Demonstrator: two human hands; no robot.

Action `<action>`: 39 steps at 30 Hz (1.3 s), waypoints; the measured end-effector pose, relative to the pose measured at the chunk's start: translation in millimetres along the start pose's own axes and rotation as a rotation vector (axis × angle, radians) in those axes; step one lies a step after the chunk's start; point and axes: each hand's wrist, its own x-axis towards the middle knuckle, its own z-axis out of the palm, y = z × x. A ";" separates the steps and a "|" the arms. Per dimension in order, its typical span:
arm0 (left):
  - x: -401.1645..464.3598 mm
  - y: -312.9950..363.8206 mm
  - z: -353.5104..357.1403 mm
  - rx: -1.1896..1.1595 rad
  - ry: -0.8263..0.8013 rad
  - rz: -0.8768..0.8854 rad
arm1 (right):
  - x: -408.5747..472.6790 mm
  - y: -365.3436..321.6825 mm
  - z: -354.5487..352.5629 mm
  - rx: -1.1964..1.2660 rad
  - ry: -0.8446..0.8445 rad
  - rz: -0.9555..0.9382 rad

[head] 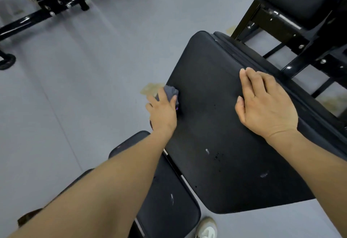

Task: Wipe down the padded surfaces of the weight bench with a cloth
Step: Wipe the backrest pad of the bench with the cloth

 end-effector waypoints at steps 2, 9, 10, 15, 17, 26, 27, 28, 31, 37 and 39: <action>-24.6 -18.0 7.9 0.065 -0.020 -0.015 | -0.1 0.5 0.5 0.006 -0.006 -0.003; -34.4 -2.4 6.5 -0.034 0.058 -0.005 | 0.2 -0.1 2.4 0.013 0.008 0.008; -22.0 13.8 4.4 -0.040 0.102 0.034 | 0.5 0.2 2.9 0.010 0.010 0.008; 14.9 72.3 2.7 -0.027 0.291 0.178 | -0.7 0.6 4.6 -0.006 0.020 0.012; 1.1 56.6 9.4 0.047 0.338 0.277 | -0.2 -0.4 4.7 0.008 0.022 0.011; -36.5 54.5 13.4 0.030 0.255 0.317 | -0.3 -1.1 3.8 0.008 0.041 0.018; -17.7 72.7 5.4 0.010 0.251 0.270 | -0.5 -1.3 3.8 0.004 0.046 0.020; 1.6 92.5 -1.5 -0.011 0.224 0.202 | -1.0 -1.2 4.5 0.001 0.049 0.017; 33.9 137.2 -12.2 -0.081 0.157 0.048 | -1.2 0.5 6.7 0.002 0.052 0.010; -43.2 89.5 8.2 0.067 0.256 0.415 | -1.4 2.2 7.3 0.042 0.036 0.013; -50.4 89.3 9.2 0.072 0.206 0.429 | -1.5 1.5 5.7 0.050 0.026 0.013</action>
